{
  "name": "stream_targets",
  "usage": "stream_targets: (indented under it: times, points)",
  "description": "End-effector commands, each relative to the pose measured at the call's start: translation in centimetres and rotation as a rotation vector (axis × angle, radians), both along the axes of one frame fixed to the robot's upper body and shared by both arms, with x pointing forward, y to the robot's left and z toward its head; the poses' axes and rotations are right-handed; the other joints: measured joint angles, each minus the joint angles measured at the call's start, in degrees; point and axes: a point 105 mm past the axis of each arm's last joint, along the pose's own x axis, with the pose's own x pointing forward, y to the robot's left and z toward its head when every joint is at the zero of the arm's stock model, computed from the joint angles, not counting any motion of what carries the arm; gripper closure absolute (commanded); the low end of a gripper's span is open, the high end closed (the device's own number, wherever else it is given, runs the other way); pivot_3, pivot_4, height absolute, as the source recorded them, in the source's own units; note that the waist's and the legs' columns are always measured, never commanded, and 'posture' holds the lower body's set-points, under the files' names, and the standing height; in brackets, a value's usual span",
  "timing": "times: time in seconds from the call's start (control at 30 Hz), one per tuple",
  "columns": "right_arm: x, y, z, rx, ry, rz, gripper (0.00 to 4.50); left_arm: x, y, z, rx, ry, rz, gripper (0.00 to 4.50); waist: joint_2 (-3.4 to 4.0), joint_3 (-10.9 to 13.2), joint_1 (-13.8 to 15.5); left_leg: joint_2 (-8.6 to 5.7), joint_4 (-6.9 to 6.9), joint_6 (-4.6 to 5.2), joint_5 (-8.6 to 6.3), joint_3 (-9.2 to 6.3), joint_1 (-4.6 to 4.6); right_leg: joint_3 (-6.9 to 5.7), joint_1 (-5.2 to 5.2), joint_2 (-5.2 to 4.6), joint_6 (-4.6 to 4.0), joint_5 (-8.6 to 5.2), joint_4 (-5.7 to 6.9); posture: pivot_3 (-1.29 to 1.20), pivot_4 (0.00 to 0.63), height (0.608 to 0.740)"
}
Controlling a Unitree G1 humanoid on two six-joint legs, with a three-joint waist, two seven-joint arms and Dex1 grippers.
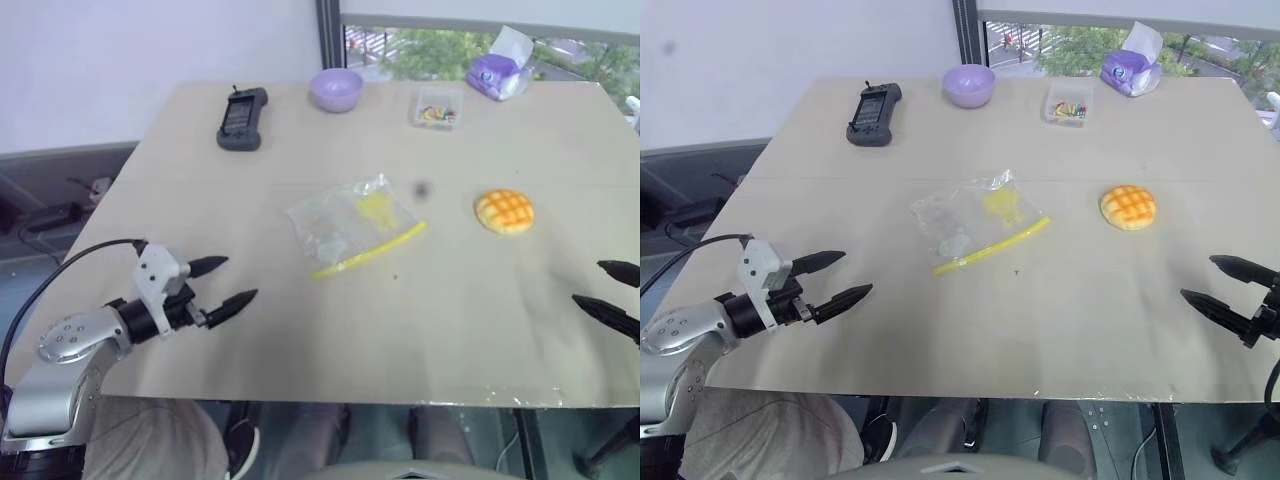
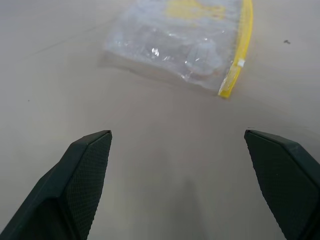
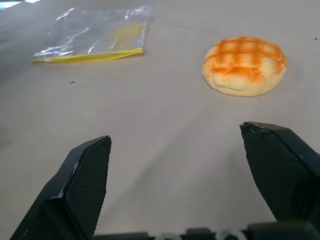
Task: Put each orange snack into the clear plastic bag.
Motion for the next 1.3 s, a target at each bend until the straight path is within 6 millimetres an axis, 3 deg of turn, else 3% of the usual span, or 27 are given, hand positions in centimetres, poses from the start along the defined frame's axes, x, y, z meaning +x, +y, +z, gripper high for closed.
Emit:
stream_targets:
  times: [0.03,0.23,0.4,0.63,0.83,0.97,1.1,1.3]
  points:
    - [-0.2,1.1,1.0,0.012,-0.034,0.053,0.03,0.3,-0.2,0.0,0.065,-0.029,-0.012,0.00,0.00,0.00,0.02,0.00,0.00,0.00,0.00,0.00,0.00,0.00,0.00,0.00,0.00,0.00,0.00,0.00,0.150,0.740]
    - [-2.4,4.9,1.9,0.146,0.026,0.252,0.03,3.1,-4.5,0.3,0.092,-0.181,0.009,0.00,-0.02,0.01,1.14,0.01,0.01,0.01,0.00,0.01,0.00,0.00,0.01,0.00,0.01,0.01,0.00,0.00,0.150,0.740]
    - [-2.8,6.6,2.7,0.187,0.024,0.305,0.03,5.3,-6.0,-0.5,0.159,-0.288,0.030,0.00,-0.16,0.07,0.92,0.00,0.04,-0.01,0.00,0.01,-0.02,-0.02,0.01,0.01,0.01,0.02,-0.01,0.00,0.150,0.740]
    - [-2.8,6.7,2.6,0.167,0.017,0.300,0.03,6.8,-7.1,-3.3,-0.130,0.035,0.164,0.00,-0.22,0.11,1.00,-0.01,0.05,0.04,-0.03,0.03,-0.02,0.00,0.01,0.02,0.05,0.03,0.00,0.00,0.150,0.740]
    - [-2.9,6.6,2.4,0.159,0.016,0.289,0.03,7.6,-9.8,-4.7,-0.334,0.246,0.280,0.00,-0.21,0.06,1.20,-0.05,0.21,0.03,-0.02,-0.01,-0.01,-0.03,0.08,0.02,0.13,0.07,0.08,0.00,0.150,0.740]
    - [-2.8,6.5,2.3,0.153,0.014,0.285,0.03,8.3,-11.7,-4.7,-0.423,0.327,0.318,0.00,-0.18,-0.13,1.42,-0.09,0.30,0.04,-0.02,0.01,0.02,-0.02,0.13,0.01,0.20,0.10,0.13,0.00,0.150,0.740]
    - [-2.6,6.4,2.3,0.147,0.010,0.284,0.03,9.3,-13.5,-4.6,-0.405,0.360,0.317,0.00,-0.17,-0.16,2.10,-0.12,0.34,0.04,-0.02,0.02,0.02,-0.02,0.14,0.00,0.22,0.11,0.13,0.00,0.150,0.740]
    - [-2.2,6.2,2.2,0.138,0.004,0.290,0.03,10.0,-16.3,-6.1,-0.338,0.490,0.301,0.00,-0.24,-0.18,2.95,-0.17,0.37,0.02,0.00,0.06,0.00,0.00,0.16,-0.03,0.23,0.12,0.11,0.00,0.150,0.740]
